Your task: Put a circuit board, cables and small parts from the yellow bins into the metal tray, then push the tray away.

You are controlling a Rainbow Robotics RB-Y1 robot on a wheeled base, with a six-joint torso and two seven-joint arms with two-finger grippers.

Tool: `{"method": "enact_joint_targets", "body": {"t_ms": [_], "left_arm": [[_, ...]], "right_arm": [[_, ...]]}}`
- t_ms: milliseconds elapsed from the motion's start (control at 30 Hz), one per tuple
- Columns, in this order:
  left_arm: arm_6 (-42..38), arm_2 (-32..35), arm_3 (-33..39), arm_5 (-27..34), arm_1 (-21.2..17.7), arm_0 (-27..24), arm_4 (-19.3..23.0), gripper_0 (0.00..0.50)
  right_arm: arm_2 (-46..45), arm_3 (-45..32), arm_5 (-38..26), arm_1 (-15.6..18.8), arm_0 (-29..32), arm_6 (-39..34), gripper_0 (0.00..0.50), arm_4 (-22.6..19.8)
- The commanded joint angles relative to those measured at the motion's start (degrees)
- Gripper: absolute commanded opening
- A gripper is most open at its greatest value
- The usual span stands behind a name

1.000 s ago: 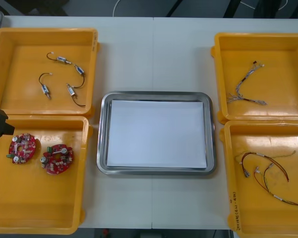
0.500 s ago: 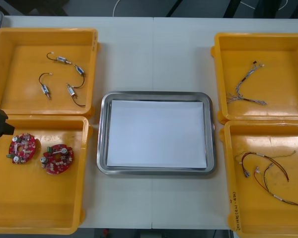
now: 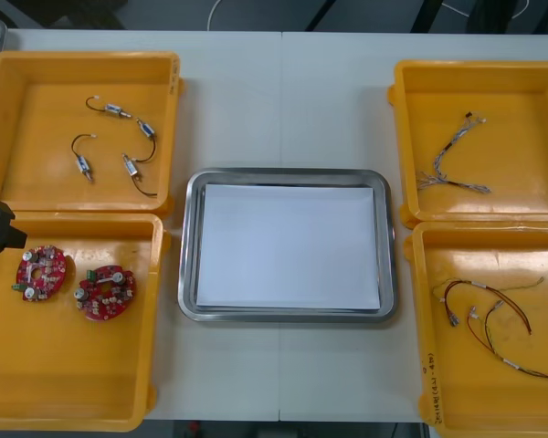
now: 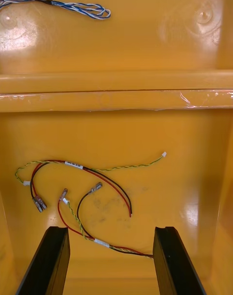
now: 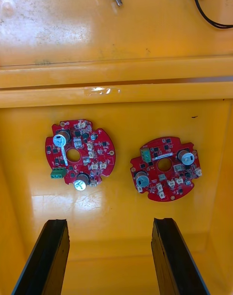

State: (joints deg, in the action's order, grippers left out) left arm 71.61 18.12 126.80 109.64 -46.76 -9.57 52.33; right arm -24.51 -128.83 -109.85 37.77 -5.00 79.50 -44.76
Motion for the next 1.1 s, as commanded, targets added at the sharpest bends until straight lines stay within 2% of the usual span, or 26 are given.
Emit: {"method": "enact_joint_targets", "body": {"t_ms": [33, 233, 1100], "left_arm": [[0.98, 1.48, 1.52, 0.36, -2.46, 1.13, 0.40, 0.500], [1.07, 0.07, 0.64, 0.36, -1.14, 2.01, 0.58, 0.500], [0.98, 0.07, 0.55, 0.36, -1.40, 0.51, 0.49, 0.500]], "right_arm": [[0.87, -1.77, -0.15, 2.22, 0.95, 1.53, 0.500, 0.38], [0.87, -1.77, -0.15, 2.22, 0.95, 1.53, 0.500, 0.38], [0.87, -1.77, -0.15, 2.22, 0.95, 1.53, 0.500, 0.38]]}}
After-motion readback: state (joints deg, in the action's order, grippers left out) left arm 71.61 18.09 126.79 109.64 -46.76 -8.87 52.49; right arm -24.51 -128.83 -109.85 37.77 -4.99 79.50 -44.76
